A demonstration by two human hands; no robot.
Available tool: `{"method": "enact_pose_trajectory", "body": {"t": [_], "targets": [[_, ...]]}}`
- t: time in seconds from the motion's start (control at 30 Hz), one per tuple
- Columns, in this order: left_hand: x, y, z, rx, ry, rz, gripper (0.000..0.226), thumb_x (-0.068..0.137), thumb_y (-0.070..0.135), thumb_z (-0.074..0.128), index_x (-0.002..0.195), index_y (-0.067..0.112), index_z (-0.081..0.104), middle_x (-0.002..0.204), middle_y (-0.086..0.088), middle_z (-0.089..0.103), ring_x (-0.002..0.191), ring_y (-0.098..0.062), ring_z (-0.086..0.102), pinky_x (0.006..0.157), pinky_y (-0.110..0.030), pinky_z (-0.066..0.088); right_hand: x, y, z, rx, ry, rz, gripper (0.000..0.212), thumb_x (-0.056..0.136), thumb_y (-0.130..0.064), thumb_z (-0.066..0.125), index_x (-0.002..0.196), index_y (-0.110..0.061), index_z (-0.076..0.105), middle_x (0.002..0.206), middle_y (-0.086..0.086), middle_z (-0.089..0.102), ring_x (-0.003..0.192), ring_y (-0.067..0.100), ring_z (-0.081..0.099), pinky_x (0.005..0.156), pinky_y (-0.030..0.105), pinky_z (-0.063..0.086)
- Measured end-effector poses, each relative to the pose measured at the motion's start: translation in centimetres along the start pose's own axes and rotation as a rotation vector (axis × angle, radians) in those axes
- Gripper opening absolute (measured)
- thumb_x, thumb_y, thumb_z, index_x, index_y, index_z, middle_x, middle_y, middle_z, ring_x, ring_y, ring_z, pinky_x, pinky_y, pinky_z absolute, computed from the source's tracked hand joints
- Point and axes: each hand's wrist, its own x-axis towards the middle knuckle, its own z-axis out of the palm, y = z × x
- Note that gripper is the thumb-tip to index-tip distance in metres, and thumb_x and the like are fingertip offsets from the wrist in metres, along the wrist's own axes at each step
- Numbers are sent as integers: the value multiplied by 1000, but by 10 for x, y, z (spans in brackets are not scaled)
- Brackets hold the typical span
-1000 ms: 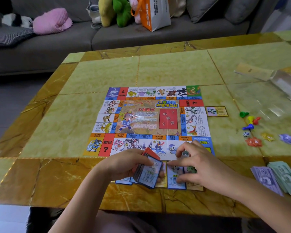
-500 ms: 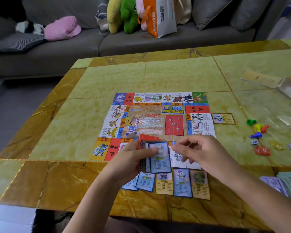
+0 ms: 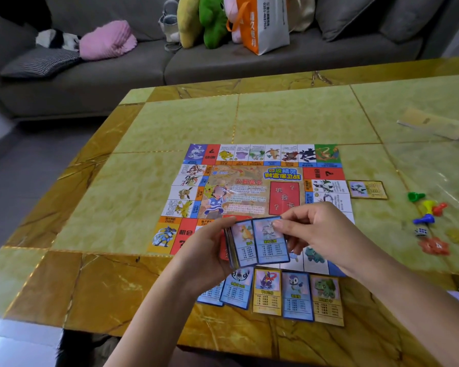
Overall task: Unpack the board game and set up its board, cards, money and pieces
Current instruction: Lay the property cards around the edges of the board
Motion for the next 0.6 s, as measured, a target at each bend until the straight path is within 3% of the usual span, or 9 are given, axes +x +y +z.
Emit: {"method": "enact_pose_trajectory", "body": {"t": [0.1, 0.23, 0.37, 0.47, 0.53, 0.6], "targets": [[1, 2, -4, -76, -30, -31, 39, 97, 20, 37, 120, -5, 56, 115, -25, 65, 102, -36, 66, 79, -44, 58, 3, 2, -1, -1, 2, 18, 19, 86, -18, 67, 73, -6, 71, 65, 15, 68, 55, 18, 63, 59, 28, 55], [3, 6, -13, -106, 31, -17, 43, 84, 18, 48, 117, -6, 59, 111, -25, 67, 94, -35, 69, 71, -42, 60, 5, 1, -2, 35, 4, 25, 17, 87, -17, 66, 76, -6, 72, 65, 14, 67, 55, 17, 61, 56, 23, 53], [3, 16, -36, -258, 81, 85, 44, 81, 14, 46, 116, -11, 57, 116, -29, 63, 92, -36, 69, 75, -45, 59, 13, 0, -8, 76, 44, 49, 17, 93, -10, 58, 81, -11, 70, 58, 1, 65, 52, 12, 59, 52, 21, 50], [1, 25, -59, -327, 123, 172, 40, 86, 13, 47, 109, -14, 64, 116, -29, 63, 94, -36, 69, 75, -44, 58, 20, -4, -13, 75, 82, 53, 17, 94, -11, 56, 83, -13, 69, 65, 7, 66, 53, 12, 60, 53, 21, 52], [-3, 30, -70, -367, 104, 232, 39, 69, 9, 66, 101, -13, 68, 109, -25, 66, 91, -33, 70, 75, -41, 59, 26, -5, -13, 78, 102, 46, 18, 94, -11, 56, 81, -13, 68, 62, 5, 64, 52, 11, 60, 51, 20, 51], [-5, 33, -80, -382, 97, 297, 54, 48, 8, 78, 98, -12, 70, 104, -21, 68, 85, -29, 70, 73, -37, 59, 32, -5, -11, 67, 111, 43, 17, 93, -12, 57, 81, -14, 68, 58, -1, 64, 51, 11, 60, 51, 21, 51]]}}
